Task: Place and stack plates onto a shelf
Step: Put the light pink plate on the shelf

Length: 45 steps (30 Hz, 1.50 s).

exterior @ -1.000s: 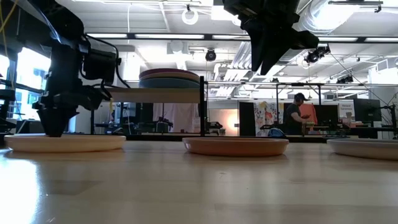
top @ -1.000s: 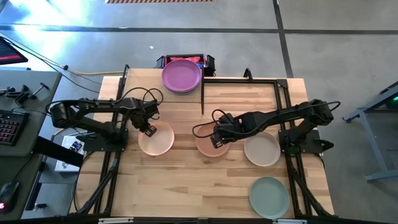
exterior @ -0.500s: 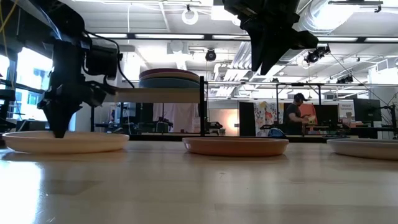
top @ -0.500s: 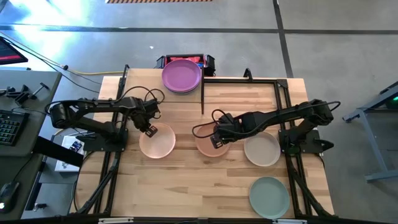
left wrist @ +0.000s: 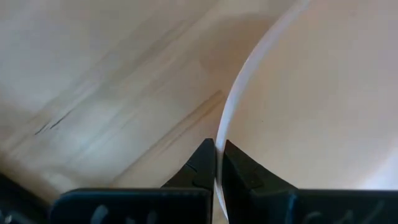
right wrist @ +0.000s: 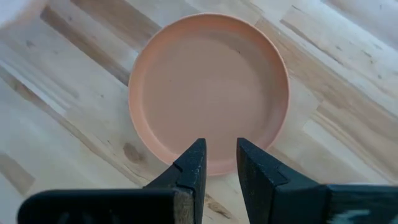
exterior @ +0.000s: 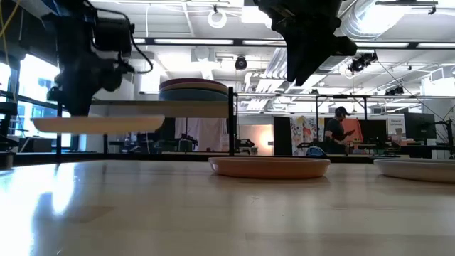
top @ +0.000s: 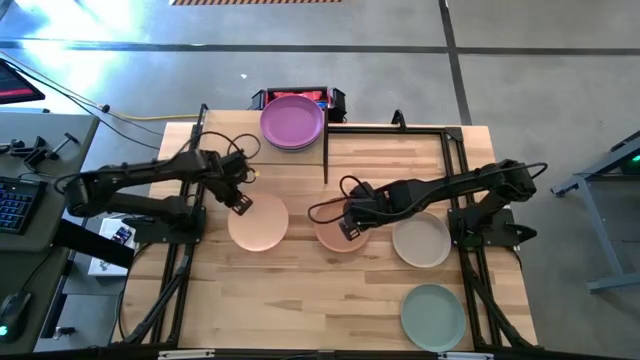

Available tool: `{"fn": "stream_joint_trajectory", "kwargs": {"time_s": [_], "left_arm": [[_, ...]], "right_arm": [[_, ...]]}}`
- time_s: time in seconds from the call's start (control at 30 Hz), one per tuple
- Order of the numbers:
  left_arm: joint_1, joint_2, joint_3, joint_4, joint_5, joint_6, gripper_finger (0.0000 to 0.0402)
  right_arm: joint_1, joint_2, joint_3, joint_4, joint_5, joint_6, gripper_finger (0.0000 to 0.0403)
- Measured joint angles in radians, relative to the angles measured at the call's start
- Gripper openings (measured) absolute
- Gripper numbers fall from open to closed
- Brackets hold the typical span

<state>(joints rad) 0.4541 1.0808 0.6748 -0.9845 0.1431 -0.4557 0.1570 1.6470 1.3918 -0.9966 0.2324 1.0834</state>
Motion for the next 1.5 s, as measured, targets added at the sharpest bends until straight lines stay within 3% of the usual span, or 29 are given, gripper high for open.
{"fn": "stream_joint_trajectory", "kwargs": {"time_s": [0.2,0.57,0.8,1.23,1.5], "left_arm": [[0.000,-0.076,0.106,-0.110,-0.007,-0.079,0.0001],[0.036,-0.105,0.346,-0.300,-0.174,-0.238,0.0001],[0.109,-0.105,0.467,-0.313,-0.230,-0.318,0.0002],[0.331,-0.093,0.561,-0.366,-0.297,-0.328,0.0003],[0.471,-0.084,0.564,-0.366,-0.394,-0.321,0.0003]], "right_arm": [[0.000,0.000,0.000,0.000,-0.005,-0.097,0.0069],[-0.005,0.000,0.000,0.000,-0.026,-0.274,0.0069],[-0.029,0.000,0.000,0.000,-0.035,-0.378,0.0069],[-0.051,0.000,0.000,0.000,-0.046,-0.593,0.0069],[-0.068,0.000,0.000,0.001,-0.049,-0.651,0.0069]]}}
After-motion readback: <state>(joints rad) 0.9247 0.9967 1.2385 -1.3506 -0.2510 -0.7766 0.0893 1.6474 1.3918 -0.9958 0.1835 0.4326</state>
